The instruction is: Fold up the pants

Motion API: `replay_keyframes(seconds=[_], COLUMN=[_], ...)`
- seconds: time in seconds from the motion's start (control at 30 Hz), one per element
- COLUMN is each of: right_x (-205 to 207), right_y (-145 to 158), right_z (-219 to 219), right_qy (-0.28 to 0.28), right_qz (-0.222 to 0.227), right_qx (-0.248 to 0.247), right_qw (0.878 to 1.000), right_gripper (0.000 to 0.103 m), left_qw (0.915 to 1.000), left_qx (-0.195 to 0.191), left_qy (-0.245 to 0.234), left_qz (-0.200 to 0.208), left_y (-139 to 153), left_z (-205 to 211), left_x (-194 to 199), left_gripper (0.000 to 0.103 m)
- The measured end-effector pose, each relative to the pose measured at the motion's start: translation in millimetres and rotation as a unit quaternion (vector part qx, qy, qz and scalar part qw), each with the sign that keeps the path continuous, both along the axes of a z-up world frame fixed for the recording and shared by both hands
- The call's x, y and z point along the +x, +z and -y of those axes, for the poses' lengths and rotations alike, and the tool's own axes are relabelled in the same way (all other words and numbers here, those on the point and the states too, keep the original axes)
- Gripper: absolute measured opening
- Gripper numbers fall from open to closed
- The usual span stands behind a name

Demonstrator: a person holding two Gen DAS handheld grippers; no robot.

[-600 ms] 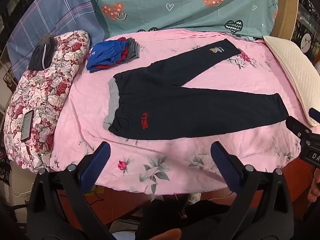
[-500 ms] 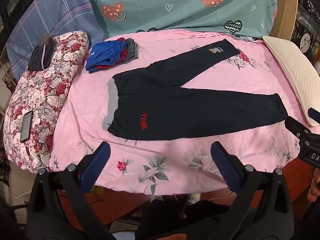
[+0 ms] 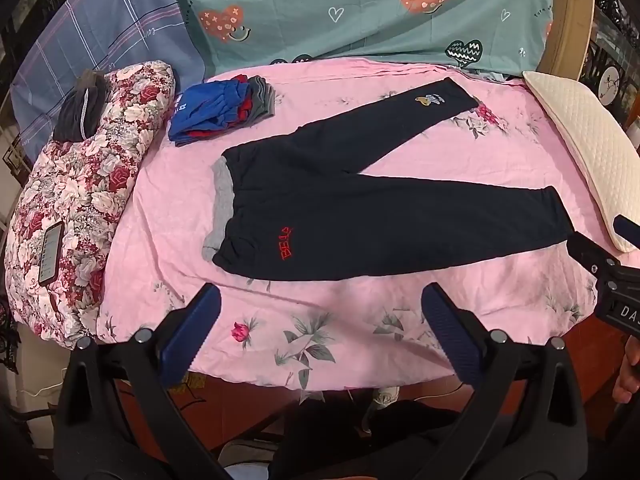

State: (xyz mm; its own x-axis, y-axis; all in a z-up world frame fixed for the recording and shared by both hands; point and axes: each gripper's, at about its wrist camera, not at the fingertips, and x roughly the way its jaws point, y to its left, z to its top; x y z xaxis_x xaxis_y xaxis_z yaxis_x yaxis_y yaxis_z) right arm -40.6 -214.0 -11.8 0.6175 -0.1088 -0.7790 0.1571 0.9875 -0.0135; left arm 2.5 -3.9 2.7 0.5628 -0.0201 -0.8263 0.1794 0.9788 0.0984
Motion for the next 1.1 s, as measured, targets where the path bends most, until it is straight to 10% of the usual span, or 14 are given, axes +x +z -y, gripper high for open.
replay_keyframes(seconds=[1.1], right_x=[2.2], right_y=[-3.8], right_z=[-0.5], right_qy=[0.001], right_qz=[-0.004], right_qx=[0.001], right_qw=[1.000], right_gripper=[0.102], left_qw=[1.0000], left_qx=[0.000], left_qy=[0.000], left_qz=[-0.002], left_y=[-2.7], left_z=[-3.4], left_x=[-1.1], left_gripper=[0.101])
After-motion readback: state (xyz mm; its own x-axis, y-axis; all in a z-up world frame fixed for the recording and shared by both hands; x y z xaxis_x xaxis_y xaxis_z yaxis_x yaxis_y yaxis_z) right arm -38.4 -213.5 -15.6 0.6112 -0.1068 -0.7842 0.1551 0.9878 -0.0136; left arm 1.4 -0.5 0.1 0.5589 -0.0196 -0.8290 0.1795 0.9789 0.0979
